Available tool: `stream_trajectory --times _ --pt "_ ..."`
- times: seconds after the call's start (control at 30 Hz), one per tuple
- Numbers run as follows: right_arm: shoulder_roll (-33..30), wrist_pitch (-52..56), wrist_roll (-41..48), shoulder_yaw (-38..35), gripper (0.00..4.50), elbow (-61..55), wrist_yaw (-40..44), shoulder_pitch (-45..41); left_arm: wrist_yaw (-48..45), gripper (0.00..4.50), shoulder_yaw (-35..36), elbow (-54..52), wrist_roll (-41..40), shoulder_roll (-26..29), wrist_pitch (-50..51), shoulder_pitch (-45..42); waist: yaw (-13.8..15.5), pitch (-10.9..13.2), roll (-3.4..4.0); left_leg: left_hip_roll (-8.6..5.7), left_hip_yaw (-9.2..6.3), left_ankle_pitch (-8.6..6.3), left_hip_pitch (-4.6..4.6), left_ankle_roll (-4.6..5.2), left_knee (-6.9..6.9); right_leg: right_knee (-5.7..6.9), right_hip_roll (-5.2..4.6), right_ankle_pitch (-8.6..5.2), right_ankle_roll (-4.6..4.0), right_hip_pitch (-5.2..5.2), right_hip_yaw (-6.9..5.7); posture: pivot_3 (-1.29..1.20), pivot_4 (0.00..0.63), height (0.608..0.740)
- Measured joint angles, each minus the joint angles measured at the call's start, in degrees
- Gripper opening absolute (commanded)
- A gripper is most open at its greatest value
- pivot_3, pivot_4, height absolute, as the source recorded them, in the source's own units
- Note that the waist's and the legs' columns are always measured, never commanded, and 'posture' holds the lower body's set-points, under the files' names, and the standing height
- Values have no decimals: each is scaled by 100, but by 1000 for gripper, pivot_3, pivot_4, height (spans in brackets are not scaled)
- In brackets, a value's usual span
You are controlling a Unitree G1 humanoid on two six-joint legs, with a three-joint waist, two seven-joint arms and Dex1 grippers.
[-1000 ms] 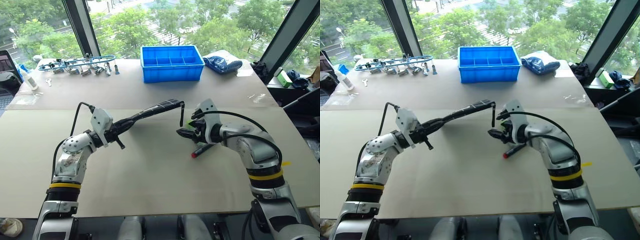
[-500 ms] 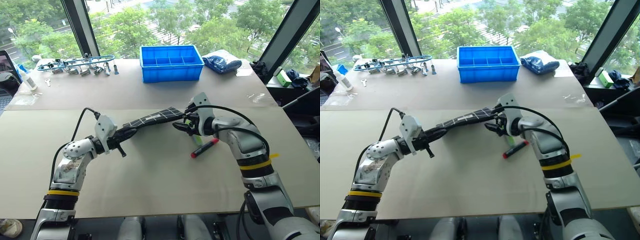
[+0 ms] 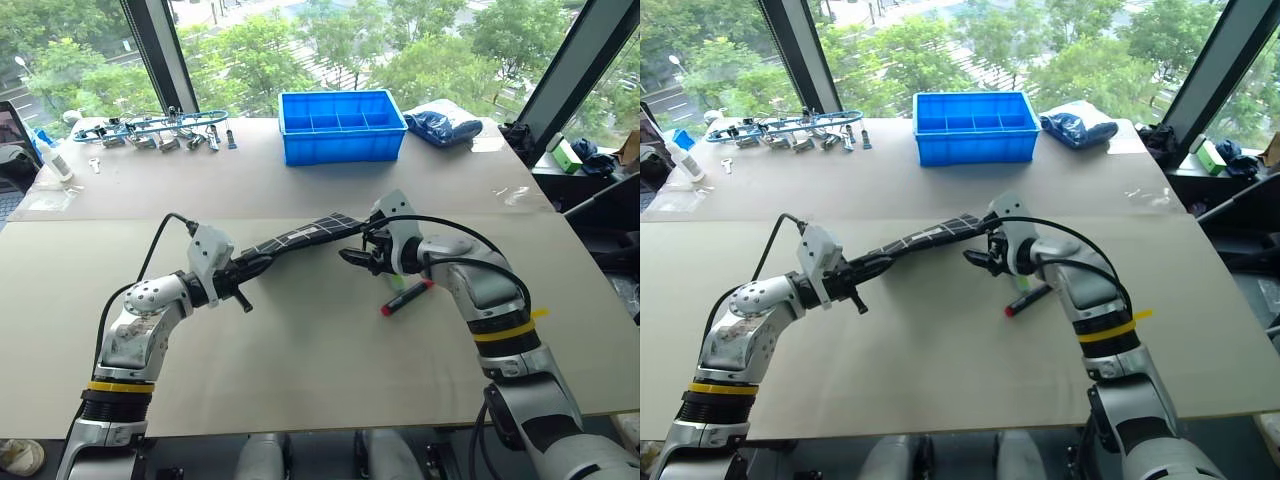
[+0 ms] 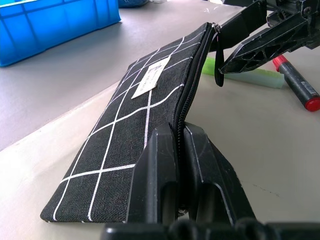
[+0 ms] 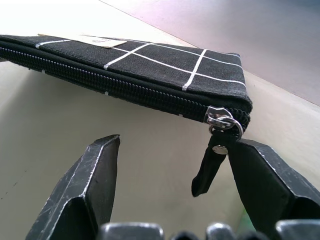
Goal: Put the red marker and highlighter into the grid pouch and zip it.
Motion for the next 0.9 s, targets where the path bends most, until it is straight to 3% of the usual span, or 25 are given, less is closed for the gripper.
stream_trajectory --times 0.13,0.37,0.73,0.9 --pt "79 -111 -26 -7 2684 115 -63 -6 13 0 0 -36 -1 0 9 9 -3 0 1 0 7 0 0 0 0 0 0 0 0 -1 0 0 150 740" --pt "53 -217 -47 -8 228 76 39 -7 38 0 -3 -35 0 -13 9 -18 -4 0 1 1 12 0 0 0 0 0 0 0 0 -1 1 0 150 740" --pt "85 -208 -9 2 97 -21 170 -21 54 0 -8 -32 0 -36 8 -40 -4 0 1 1 12 0 1 0 0 0 0 0 0 -1 1 0 150 740" --pt "204 -132 -8 361 97 -139 349 -128 54 0 -8 -11 0 -59 6 -53 -6 0 1 2 12 0 0 0 -1 2 1 0 -1 -2 1 0 150 740"
